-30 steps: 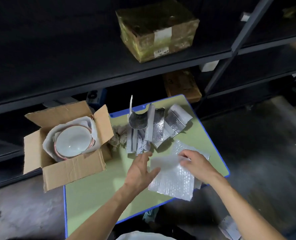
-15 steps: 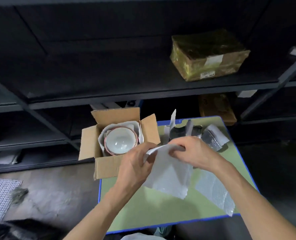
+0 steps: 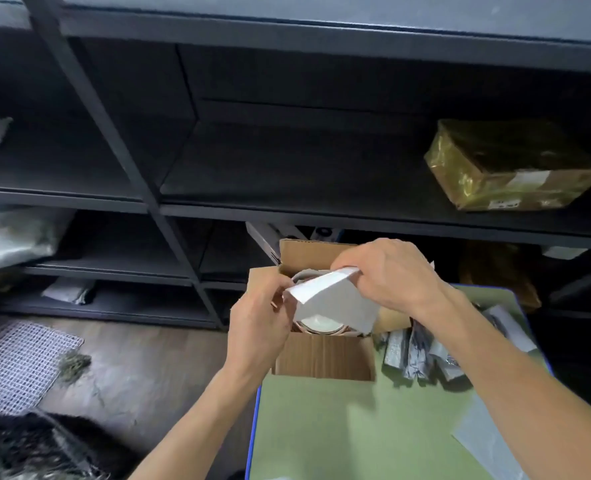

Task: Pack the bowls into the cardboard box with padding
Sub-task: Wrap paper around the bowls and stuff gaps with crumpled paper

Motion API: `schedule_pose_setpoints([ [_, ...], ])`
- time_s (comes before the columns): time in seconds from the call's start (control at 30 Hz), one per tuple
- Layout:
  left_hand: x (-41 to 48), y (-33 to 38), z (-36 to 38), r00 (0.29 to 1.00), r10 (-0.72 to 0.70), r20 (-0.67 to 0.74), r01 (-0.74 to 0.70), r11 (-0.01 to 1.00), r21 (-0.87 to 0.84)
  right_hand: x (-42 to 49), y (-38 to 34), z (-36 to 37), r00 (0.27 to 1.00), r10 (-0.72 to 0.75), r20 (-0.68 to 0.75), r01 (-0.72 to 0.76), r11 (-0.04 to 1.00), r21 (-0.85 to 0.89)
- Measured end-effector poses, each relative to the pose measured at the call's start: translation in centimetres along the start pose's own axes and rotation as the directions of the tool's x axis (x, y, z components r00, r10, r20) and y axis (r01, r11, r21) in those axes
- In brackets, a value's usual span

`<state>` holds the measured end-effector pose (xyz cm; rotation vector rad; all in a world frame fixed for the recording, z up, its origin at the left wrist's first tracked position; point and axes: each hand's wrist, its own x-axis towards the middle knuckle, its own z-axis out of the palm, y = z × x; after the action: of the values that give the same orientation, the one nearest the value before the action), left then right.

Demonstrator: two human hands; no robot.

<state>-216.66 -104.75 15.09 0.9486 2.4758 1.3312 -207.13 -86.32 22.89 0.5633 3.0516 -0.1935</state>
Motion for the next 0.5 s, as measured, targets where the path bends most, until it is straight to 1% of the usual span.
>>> schedule_pose_setpoints([
  [0.1,0.9,-0.2,-1.3,0.999,-0.04,-0.034,0.04,0.999,0.01,2.6,-1.7,-0.6,0.996,0.007,-0.086,-0.014,0.996,-0.09],
  [0.17,1.4,-0.2,-2.0,0.994,-0.099,-0.047,0.101,0.994,0.035,4.2,-2.6,-0.7,0.996,0.03,-0.085,-0.037,0.995,-0.088],
  [0.3,1.7,-0.6,-2.6,0.989,-0.141,-0.044,0.143,0.987,0.067,6.6,-3.2,-0.3,0.997,0.03,-0.071,-0.031,0.999,-0.011],
  [0.4,1.5,-0.5,-2.8,0.987,-0.147,-0.071,0.152,0.985,0.078,7.7,-3.9,0.3,0.999,-0.031,-0.04,0.033,0.998,0.053],
  [0.5,1.0,-0.1,-2.7,0.987,-0.117,-0.112,0.126,0.989,0.078,8.6,-4.2,1.0,0.995,-0.094,-0.013,0.095,0.985,0.145],
])
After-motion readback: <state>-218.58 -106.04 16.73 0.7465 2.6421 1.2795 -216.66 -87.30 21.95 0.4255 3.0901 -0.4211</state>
